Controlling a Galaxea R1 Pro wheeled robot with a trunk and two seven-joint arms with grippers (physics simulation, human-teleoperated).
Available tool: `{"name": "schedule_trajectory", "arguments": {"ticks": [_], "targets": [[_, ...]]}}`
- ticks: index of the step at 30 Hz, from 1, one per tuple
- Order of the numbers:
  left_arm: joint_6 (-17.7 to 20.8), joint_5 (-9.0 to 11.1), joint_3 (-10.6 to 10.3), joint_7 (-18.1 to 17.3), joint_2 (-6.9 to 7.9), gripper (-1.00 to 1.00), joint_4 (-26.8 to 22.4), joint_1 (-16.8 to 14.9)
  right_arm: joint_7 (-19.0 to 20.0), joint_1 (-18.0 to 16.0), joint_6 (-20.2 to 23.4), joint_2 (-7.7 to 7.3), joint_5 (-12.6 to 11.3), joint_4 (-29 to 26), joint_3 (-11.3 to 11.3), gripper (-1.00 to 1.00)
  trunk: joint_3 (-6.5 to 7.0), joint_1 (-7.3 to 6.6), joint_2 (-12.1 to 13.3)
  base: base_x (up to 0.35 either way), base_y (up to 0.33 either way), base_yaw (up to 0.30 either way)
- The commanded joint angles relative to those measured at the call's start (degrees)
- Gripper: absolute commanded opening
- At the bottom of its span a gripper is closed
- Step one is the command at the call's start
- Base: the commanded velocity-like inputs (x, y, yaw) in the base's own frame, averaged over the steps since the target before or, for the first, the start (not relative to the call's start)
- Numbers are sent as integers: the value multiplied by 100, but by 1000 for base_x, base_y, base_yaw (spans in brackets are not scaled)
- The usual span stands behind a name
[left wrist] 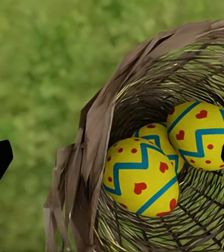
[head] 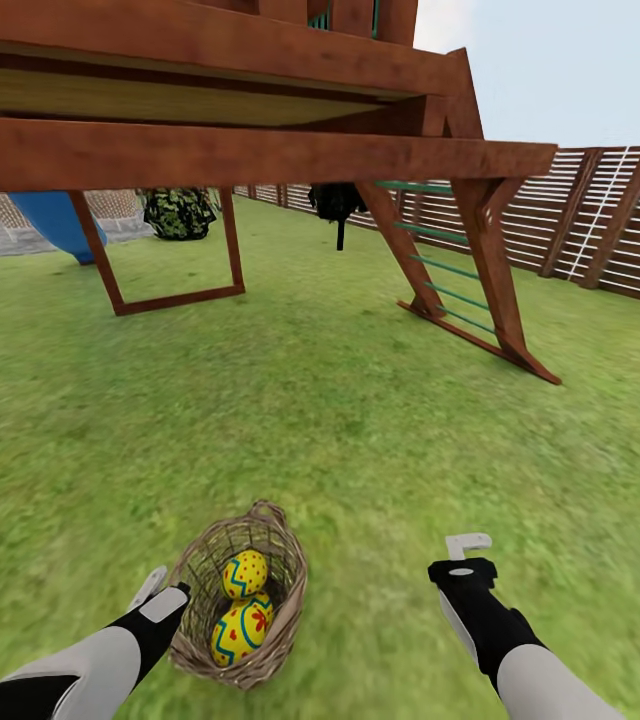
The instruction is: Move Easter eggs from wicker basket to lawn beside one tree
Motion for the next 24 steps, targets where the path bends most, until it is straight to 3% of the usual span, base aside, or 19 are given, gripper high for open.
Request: {"name": "schedule_trajectory", "arguments": {"ticks": [1,24], "targets": [[-15,5,24,13,1,100,-4,-2,-15,-2,58,-1,58,-7,18,100,-23,22,-44,0,0,0],[-15,74,56,65,-76,100,98,49,-15,-2,61,-1,58,-5,18,100,-436,527,-966,0,0,0]]}}
